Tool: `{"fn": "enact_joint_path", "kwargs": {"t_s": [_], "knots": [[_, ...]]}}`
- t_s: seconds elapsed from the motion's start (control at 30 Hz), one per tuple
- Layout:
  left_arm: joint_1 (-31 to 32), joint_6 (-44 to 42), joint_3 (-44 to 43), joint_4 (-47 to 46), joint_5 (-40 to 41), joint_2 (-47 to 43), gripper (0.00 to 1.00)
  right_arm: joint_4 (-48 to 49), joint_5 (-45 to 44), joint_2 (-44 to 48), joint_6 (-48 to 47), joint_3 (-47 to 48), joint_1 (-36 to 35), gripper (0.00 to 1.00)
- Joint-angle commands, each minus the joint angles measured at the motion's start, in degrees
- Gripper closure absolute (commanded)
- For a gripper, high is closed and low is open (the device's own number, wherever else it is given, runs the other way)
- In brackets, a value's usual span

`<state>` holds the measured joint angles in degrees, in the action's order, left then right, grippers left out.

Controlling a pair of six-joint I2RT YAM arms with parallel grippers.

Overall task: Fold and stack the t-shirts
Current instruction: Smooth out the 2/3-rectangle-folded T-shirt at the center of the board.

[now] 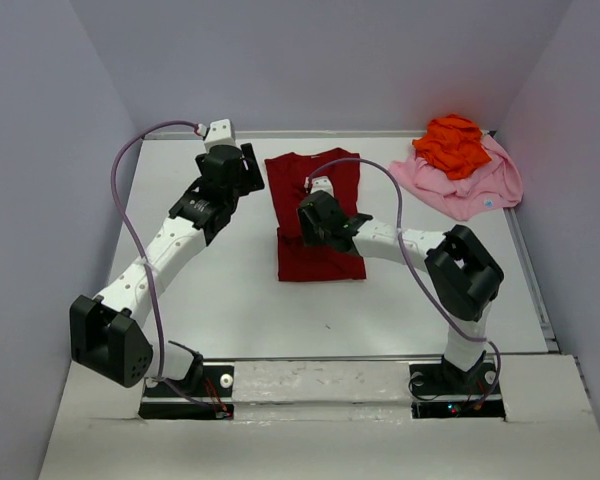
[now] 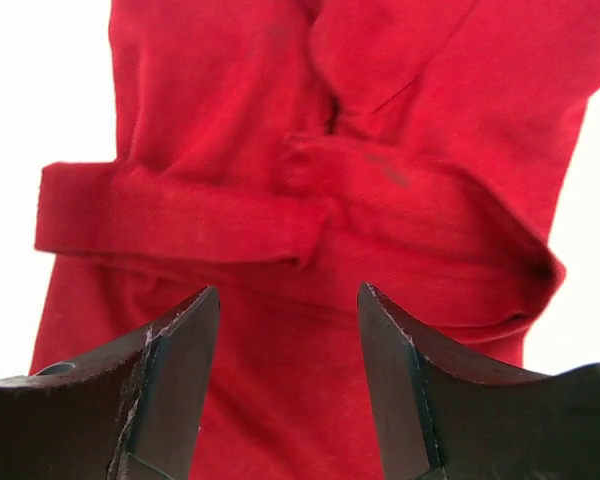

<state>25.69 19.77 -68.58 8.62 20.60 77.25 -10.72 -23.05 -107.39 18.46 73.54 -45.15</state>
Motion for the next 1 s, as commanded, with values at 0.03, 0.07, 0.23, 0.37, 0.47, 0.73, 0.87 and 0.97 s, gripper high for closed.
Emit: {"fn": "enact_joint_path", "kwargs": {"t_s": [0.03, 0.07, 0.23, 0.37, 0.47, 0.73, 0.87, 0.97], "knots": [[-0.64, -1.31, 0.02, -2.56, -2.06, -2.28, 0.23, 0.09, 2.31, -1.33, 2.54, -0.41, -1.52, 0.38], [-0.64, -1.31, 0.11, -2.82, -2.06, -2.8, 0.23, 0.09, 2.31, -1.33, 2.9, -1.2, -1.52, 0.38], [-0.82, -1.66, 0.2, -2.91, -1.97, -2.99, 0.23, 0.35, 2.22, -1.85, 4.48, -3.31, -2.05, 0.38], [-1.0, -1.66, 0.29, -2.91, -1.97, -3.25, 0.23, 0.96, 0.99, -1.67, 5.1, -4.89, -2.05, 0.38], [-0.99, -1.58, 0.37, -2.91, -2.06, -3.42, 0.23, 0.79, -0.41, -3.69, 4.57, -4.11, -2.05, 0.38], [-1.0, -1.58, 0.99, -3.44, -2.41, -4.3, 0.23, 0.61, -3.14, -7.13, 3.69, -0.86, -2.05, 0.38], [-0.99, -1.66, 0.9, -3.44, -2.49, -4.3, 0.23, 0.18, -3.76, -7.21, 2.73, 1.25, -2.05, 0.38], [-1.0, -1.66, 0.9, -3.35, -2.49, -4.31, 0.23, -0.44, -4.28, -7.74, 1.85, 3.36, -2.05, 0.38]]}}
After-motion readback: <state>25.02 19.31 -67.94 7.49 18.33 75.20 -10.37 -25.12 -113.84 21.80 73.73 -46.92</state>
